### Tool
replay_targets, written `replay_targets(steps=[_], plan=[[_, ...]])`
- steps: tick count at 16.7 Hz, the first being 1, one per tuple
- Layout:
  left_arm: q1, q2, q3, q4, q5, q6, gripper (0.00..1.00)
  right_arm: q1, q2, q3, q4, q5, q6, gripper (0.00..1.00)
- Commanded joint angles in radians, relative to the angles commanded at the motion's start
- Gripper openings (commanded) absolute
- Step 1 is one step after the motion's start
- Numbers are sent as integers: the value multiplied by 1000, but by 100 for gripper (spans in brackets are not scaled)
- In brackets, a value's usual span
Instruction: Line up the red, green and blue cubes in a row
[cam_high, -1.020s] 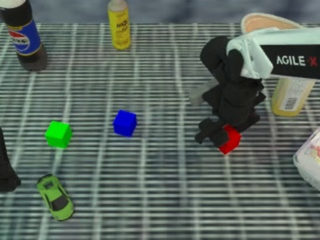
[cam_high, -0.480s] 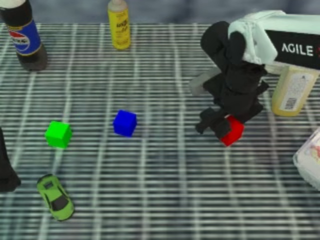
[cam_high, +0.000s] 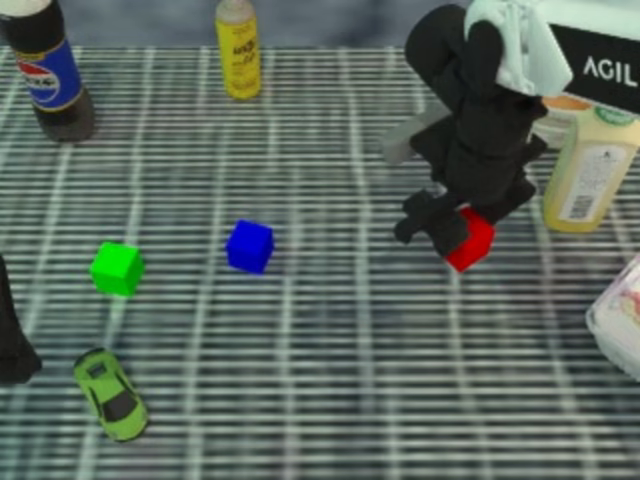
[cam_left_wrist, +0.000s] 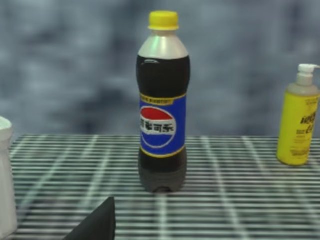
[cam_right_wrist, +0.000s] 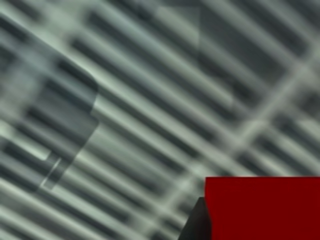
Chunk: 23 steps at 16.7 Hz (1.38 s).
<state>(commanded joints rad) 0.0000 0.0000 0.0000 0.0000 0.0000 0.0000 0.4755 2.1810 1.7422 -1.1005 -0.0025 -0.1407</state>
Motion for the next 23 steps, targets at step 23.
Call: replay_targets(steps=[23], plan=[[0,0,0,0,0,0,100,412,394,777,-397,35,1042,0]])
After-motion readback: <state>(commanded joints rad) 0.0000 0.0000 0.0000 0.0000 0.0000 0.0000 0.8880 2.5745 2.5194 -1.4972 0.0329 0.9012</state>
